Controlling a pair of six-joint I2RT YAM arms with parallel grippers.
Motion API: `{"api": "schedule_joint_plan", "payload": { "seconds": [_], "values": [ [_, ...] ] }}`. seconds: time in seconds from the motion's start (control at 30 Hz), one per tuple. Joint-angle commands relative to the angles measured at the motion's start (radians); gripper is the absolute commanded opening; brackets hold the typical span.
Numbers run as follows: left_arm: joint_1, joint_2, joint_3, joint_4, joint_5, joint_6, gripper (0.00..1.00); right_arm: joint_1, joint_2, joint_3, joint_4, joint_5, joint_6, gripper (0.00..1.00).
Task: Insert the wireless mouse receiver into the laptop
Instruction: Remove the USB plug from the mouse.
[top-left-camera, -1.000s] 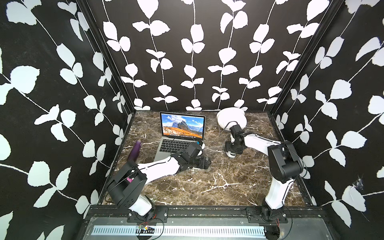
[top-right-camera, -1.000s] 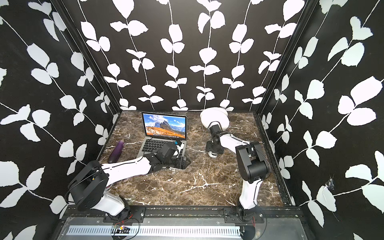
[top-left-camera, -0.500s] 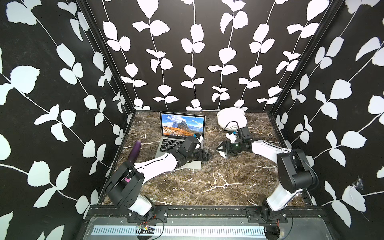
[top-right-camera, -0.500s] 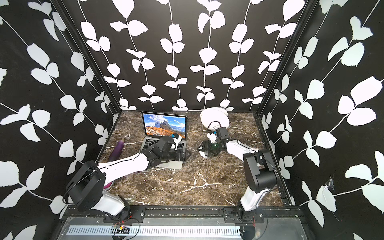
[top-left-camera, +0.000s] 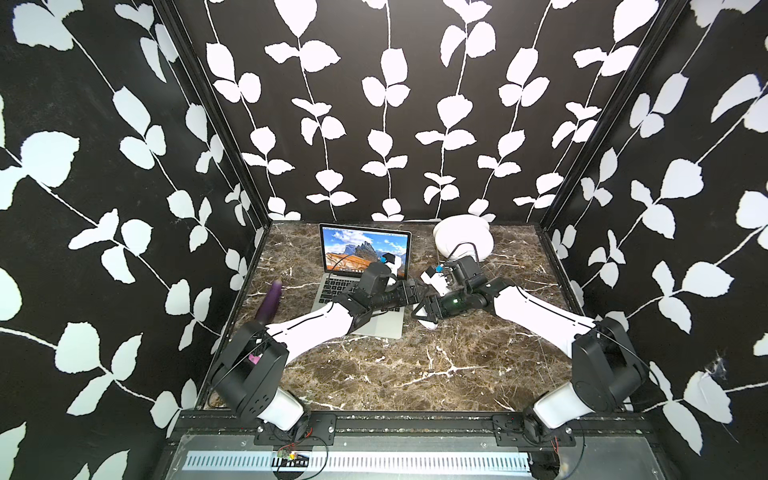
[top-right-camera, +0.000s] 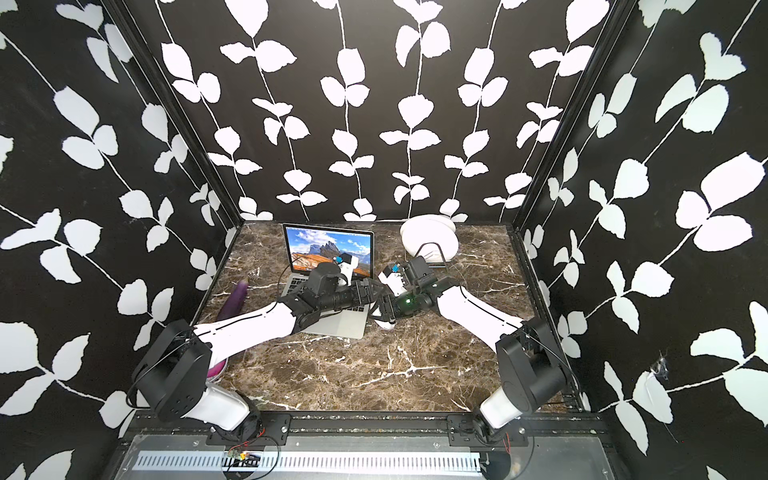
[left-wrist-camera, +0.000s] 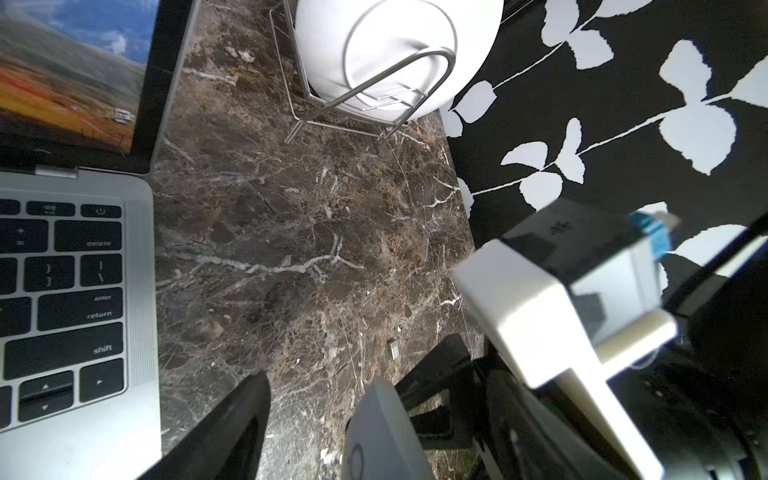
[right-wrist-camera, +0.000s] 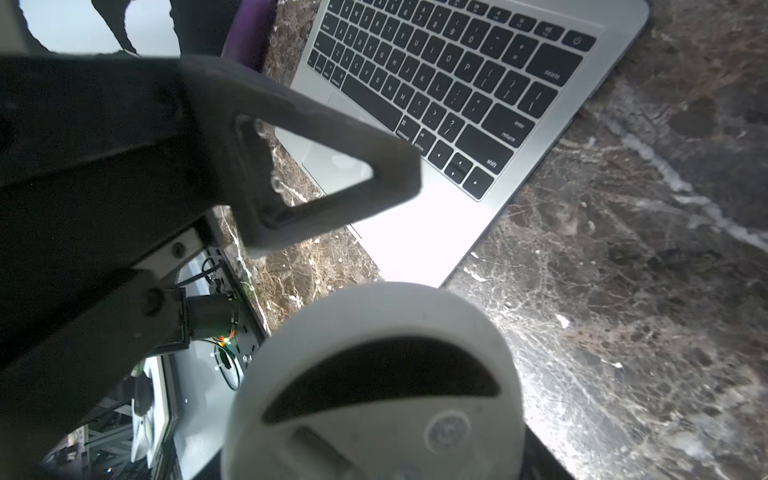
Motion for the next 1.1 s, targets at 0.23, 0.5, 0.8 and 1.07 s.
{"api": "schedule_joint_plan", "payload": {
  "seconds": [0.23,0.5,0.8,1.07],
  "values": [
    [-0.008,0.028,-0.076,0.132,0.134,-0.131,0.67,-0.025,0.010,-0.082,0.312,-0.105,0.157,0.14],
    [-0.009,-0.009,-0.015,-0.171,-0.076,0.020,0.76,-0.171,0.234,-0.328,1.087,-0.338,0.894,0.12],
    [-0.042,0.001,-0.073,-0.174,-0.110,0.038,0.70,-0.262,0.330,-0.295,1.075,-0.279,0.995,0.39],
    [-0.044,0.042,-0.079,-0.151,-0.094,0.048,0.70,-0.290,0.228,-0.204,0.615,-0.198,0.724,0.72]
  ]
}}
